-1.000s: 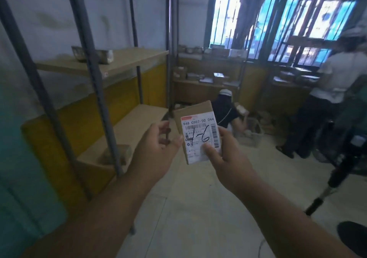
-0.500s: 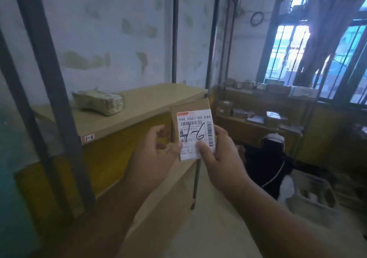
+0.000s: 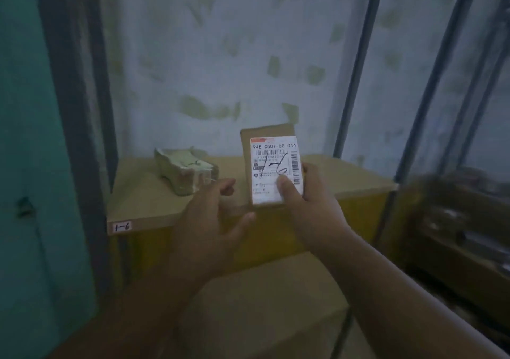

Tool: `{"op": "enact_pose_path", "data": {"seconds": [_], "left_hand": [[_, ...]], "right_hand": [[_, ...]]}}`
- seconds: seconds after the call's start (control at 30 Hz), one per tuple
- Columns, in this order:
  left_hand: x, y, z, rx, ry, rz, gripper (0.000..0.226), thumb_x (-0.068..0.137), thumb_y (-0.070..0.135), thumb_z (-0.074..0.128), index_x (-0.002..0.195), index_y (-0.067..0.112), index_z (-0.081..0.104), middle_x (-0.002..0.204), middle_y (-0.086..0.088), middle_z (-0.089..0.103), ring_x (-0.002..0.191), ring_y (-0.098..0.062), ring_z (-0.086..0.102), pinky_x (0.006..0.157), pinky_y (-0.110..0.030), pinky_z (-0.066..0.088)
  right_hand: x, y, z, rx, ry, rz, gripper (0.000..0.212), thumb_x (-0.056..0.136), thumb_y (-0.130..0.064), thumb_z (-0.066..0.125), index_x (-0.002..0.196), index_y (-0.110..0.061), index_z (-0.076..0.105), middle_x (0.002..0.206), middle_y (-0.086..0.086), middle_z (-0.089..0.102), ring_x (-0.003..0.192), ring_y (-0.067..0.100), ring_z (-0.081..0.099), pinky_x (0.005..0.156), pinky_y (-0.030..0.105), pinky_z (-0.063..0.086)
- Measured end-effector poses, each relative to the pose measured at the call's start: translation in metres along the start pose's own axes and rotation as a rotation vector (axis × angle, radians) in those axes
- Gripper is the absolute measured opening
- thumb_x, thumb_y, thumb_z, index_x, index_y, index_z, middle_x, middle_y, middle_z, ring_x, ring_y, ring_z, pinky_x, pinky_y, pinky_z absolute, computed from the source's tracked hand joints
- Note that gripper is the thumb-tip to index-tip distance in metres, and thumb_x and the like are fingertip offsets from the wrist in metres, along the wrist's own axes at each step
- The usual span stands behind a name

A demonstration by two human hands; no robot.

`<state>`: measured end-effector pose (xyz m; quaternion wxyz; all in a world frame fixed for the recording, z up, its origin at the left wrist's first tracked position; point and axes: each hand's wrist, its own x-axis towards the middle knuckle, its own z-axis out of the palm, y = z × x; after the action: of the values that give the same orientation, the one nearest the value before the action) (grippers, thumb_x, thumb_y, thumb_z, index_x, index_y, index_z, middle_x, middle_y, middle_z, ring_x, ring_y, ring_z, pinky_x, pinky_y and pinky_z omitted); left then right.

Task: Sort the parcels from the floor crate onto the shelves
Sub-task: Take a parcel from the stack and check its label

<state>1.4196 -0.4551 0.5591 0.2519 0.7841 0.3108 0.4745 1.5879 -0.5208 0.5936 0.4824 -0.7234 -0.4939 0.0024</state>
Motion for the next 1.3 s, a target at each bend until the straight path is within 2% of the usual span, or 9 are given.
{"op": "enact_pose_path", "data": {"seconds": [0.07,0.17,0.27,0.37,0.7,0.87,1.03,1.23,1.3], "left_hand": [[0.008,0.002,0.003,0.099,0.055,-0.043,0.065,0.085,0.047,0.070,0.143,0.036,0.042,0.135,0.018,0.051,0.109,-0.004,0.053,0.088,-0.031,0.051],[0.020,0.004,0.003,0.245,0.139,-0.077,0.062,0.086,0.048,0.068,0.141,0.035,0.043,0.127,0.019,0.050,0.104,-0.002,0.052,0.083,-0.025,0.046],[0.035,0.000,-0.001,0.361,0.183,-0.122,0.063,0.086,0.051,0.066,0.141,0.029,0.044,0.127,0.012,0.053,0.113,-0.009,0.052,0.092,-0.033,0.048],[0.047,-0.005,0.000,0.426,0.194,-0.096,0.064,0.085,0.050,0.067,0.140,0.026,0.047,0.132,0.007,0.055,0.119,-0.013,0.052,0.100,-0.037,0.047],[0.075,0.001,0.019,0.527,0.188,-0.066,0.067,0.084,0.050,0.069,0.141,0.025,0.046,0.136,0.007,0.055,0.121,-0.011,0.052,0.097,-0.031,0.044],[0.069,0.016,0.029,0.580,0.249,-0.112,0.066,0.084,0.051,0.069,0.141,0.026,0.047,0.135,0.007,0.056,0.116,-0.013,0.055,0.096,-0.034,0.048],[0.034,0.029,0.030,0.685,0.328,-0.197,0.063,0.083,0.050,0.070,0.138,0.026,0.050,0.133,0.005,0.058,0.118,-0.015,0.055,0.098,-0.037,0.047],[-0.061,0.036,-0.005,0.914,0.419,-0.373,0.068,0.076,0.065,0.050,0.128,0.021,0.057,0.118,-0.001,0.063,0.102,-0.024,0.063,0.088,-0.038,0.050],[-0.098,0.040,-0.031,0.972,0.466,-0.452,0.064,0.079,0.063,0.055,0.128,0.023,0.056,0.118,0.001,0.063,0.101,-0.021,0.063,0.086,-0.036,0.049]], "right_hand": [[0.033,0.002,0.006,0.021,-0.065,-0.018,0.059,0.080,-0.075,0.039,0.124,-0.037,0.043,0.122,-0.006,0.059,0.106,0.016,0.063,0.089,0.048,0.055],[0.076,0.000,0.016,0.014,-0.157,-0.031,0.045,0.095,-0.059,0.044,0.122,-0.024,0.047,0.120,0.004,0.058,0.106,0.024,0.060,0.094,0.048,0.050],[0.105,-0.002,0.027,-0.061,-0.213,-0.020,0.046,0.099,-0.055,0.041,0.124,-0.016,0.047,0.124,0.012,0.058,0.109,0.031,0.059,0.092,0.042,0.047],[0.123,-0.001,0.036,-0.098,-0.245,0.003,0.051,0.101,-0.055,0.037,0.124,-0.011,0.047,0.122,0.014,0.059,0.104,0.031,0.056,0.081,0.036,0.040],[0.143,0.006,0.041,-0.336,-0.283,-0.080,0.053,0.100,-0.059,0.033,0.117,-0.012,0.050,0.114,0.012,0.062,0.093,0.028,0.054,0.075,0.035,0.039],[0.124,0.007,0.021,-0.237,-0.189,-0.367,0.055,0.098,-0.053,0.045,0.139,-0.016,0.041,0.128,0.010,0.050,0.117,0.028,0.050,0.091,0.039,0.043],[0.094,0.001,0.004,-0.074,-0.201,-0.677,0.059,0.097,-0.051,0.049,0.146,-0.019,0.037,0.137,0.003,0.046,0.125,0.024,0.043,0.104,0.039,0.039],[0.033,-0.048,0.021,0.067,-0.243,-0.938,0.061,0.092,-0.055,0.046,0.138,-0.015,0.047,0.129,0.009,0.053,0.116,0.030,0.050,0.098,0.046,0.044],[-0.001,-0.074,0.031,0.144,-0.264,-0.986,0.064,0.091,-0.058,0.044,0.138,-0.014,0.048,0.128,0.010,0.054,0.115,0.031,0.051,0.097,0.046,0.045]]}}
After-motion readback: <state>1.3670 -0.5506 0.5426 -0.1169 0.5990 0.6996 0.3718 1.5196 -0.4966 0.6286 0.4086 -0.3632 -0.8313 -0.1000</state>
